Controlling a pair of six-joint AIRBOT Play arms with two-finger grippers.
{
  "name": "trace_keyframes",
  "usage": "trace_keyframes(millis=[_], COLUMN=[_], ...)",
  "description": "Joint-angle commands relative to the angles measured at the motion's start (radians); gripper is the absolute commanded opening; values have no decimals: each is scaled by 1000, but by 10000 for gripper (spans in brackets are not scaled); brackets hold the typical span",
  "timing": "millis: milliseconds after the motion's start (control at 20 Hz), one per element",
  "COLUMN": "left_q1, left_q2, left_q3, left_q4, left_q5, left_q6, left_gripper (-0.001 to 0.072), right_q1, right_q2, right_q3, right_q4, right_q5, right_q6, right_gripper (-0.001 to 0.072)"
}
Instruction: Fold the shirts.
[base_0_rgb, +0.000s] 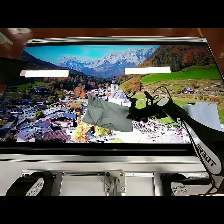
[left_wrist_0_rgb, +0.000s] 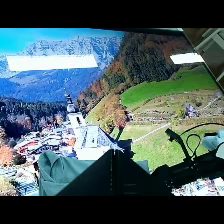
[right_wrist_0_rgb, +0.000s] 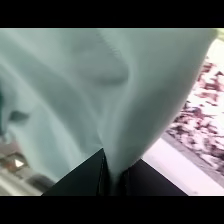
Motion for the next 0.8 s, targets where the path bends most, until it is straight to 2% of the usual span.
trace_keyframes(millis=[0,200,450,750], left_q1=[1,1,1,1], left_q2=[-3,-3,-3,-3], left_q3=[0,0,0,0], left_q4=[4,8,27,64], left_q5=[0,1,0,-41], left_q6=[-2,-1,-1,-1], left_gripper=[31,31,31,31], right_q1=[-36,-195,-467,-790], right_q2=[51,204,323,325], right_q3=[92,312,538,634], right_q4=[175,174,167,2], right_q5=[141,254,277,337], right_q6=[-241,-147,81,179], right_gripper=[65,65,65,65])
